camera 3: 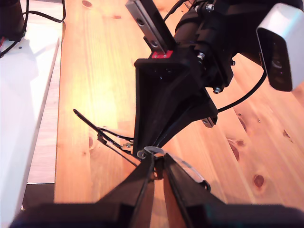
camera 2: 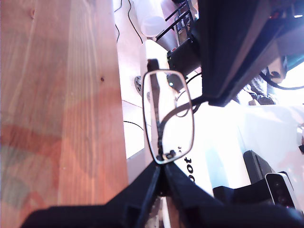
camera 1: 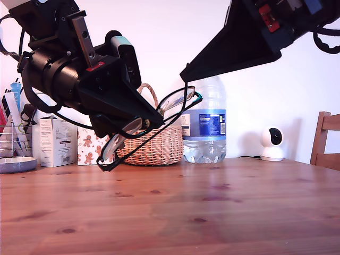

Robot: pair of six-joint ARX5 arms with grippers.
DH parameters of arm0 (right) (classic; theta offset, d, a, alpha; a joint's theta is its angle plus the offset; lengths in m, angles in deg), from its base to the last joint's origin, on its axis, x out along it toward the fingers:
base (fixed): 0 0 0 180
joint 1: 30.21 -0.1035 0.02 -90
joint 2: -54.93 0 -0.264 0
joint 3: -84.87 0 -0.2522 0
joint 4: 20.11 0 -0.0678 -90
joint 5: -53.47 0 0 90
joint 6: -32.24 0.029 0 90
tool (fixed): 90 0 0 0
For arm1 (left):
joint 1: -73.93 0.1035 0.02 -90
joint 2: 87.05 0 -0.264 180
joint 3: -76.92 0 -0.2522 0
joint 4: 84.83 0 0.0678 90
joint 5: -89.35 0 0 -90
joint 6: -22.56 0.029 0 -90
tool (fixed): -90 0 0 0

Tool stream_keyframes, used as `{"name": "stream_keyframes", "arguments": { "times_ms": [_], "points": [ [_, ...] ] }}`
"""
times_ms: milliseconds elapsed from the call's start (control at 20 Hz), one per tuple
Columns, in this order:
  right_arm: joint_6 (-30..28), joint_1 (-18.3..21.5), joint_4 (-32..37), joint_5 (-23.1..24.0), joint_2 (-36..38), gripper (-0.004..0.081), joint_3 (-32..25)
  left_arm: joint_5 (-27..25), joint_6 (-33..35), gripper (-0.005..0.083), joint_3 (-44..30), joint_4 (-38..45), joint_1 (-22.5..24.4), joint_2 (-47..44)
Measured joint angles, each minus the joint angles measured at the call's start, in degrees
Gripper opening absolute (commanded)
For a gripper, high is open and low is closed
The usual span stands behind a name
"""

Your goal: Pick up the glasses and open them, then place them back on the table

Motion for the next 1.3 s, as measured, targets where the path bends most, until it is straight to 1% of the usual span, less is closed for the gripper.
{"name": "stream_keyframes", "arguments": {
  "times_ms": [100, 250, 500, 800, 950, 1050, 1300],
  "points": [
    [-1.1, 0.0, -0.5, 0.0, 0.0, -0.0008, 0.0, -0.1, 0.0, -0.0021, 0.0, 0.0, 0.0, 0.0],
    [-1.2, 0.0, -1.8, 0.2, 0.0, -0.0008, 0.2, -0.2, 0.0, -0.0021, 0.0, 0.0, 0.1, 0.0],
    [-1.2, 0.0, -3.8, 1.9, 0.1, -0.0008, 0.3, 0.3, 0.0, -0.0021, 1.1, 0.0, 2.2, 0.0],
    [-1.2, 0.0, -7.0, 2.3, 0.3, -0.0008, 0.5, 2.5, 0.2, -0.0021, 3.9, 0.2, 6.2, 0.0],
    [-1.2, -0.1, -10.2, 1.9, 0.3, -0.0008, 0.5, 4.2, 0.2, -0.0021, 4.8, 1.4, 7.0, 0.0],
    [-1.2, -0.5, -11.1, 1.7, 0.3, -0.0008, 0.5, 5.8, 0.2, -0.0021, 4.8, 2.1, 7.5, 0.0],
    [-1.2, -2.4, -12.5, 1.5, 0.3, -0.0008, 0.5, 7.6, 0.2, -0.0021, 5.2, 2.1, 8.0, 0.0]
  ]
}}
